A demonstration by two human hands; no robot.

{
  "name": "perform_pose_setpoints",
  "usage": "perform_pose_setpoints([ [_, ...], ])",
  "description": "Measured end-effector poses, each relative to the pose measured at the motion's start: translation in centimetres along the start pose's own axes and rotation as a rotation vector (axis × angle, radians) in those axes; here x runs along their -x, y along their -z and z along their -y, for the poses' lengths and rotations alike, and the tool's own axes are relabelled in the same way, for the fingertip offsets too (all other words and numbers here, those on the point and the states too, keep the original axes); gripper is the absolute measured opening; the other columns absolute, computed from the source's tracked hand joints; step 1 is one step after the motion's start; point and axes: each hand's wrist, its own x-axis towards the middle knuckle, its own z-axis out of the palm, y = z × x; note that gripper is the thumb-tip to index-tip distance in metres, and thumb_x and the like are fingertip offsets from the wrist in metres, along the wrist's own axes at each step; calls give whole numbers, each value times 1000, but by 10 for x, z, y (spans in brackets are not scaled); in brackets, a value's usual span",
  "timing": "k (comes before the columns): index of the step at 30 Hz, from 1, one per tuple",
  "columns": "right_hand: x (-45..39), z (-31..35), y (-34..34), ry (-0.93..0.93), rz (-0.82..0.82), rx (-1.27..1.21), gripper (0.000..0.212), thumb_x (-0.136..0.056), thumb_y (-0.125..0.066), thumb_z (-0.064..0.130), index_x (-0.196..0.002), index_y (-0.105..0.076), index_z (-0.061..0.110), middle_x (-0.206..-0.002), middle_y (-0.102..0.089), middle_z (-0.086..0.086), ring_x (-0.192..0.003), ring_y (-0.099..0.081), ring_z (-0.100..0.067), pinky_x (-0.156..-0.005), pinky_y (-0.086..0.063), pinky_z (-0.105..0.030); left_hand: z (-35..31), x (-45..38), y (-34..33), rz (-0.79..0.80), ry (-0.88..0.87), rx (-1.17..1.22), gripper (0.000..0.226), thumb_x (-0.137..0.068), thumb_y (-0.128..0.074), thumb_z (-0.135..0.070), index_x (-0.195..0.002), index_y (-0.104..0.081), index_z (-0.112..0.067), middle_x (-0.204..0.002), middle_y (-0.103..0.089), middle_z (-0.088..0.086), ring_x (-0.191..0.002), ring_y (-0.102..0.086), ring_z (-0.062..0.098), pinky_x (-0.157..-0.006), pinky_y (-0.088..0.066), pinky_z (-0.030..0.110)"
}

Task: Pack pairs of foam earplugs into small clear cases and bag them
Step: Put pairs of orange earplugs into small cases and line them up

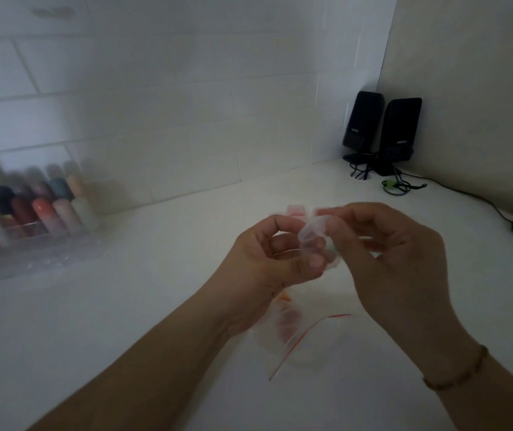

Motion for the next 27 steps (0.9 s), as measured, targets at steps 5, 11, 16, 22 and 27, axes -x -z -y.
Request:
perform_pose_setpoints([
  [5,-5,0,17,97,126,159,16,-82,-65,39,-77,-70,25,-70,-64,6,-61,-57,-7,-56,-45,-20,-8,-7,7,-64,49,147,50,-80,-69,-3,-127,-53,1,-113,-67,17,-90,-68,24,-72,-58,29],
  [11,5,21,41,-77,1167,456,21,-83,-60,54,-104,-66,51,-58,-59,19,-57,-53,3,-58,-41,-15,-7,-14,16,-229,69,339,30,-74,-67,-13,-103,-65,-8,-101,-69,13,-87,-67,21,-78,-58,30],
  [16,24,17,5,101,878,693,37,-93,-37,60,-129,-40,57,-66,-36,17,-86,-49,-2,-68,-31,-25,-2,-18,18,-327,136,388,13,-82,-65,-13,-93,-66,-7,-100,-68,16,-84,-68,21,-79,-57,31],
  [22,34,16,-14,76,700,802,48,-85,-29,74,-123,-48,53,-102,-63,11,-96,-57,-10,-67,-30,-28,2,-21,22,-433,202,437,16,-88,-64,-10,-75,-71,-5,-82,-67,14,-82,-66,22,-83,-54,30],
  [27,38,15,-18,117,697,935,40,-93,-31,56,-117,-56,36,-99,-61,4,-90,-60,-16,-66,-29,-29,1,-21,22,-440,210,441,30,-87,-66,-12,-59,-74,-7,-79,-66,12,-82,-65,20,-86,-52,29],
])
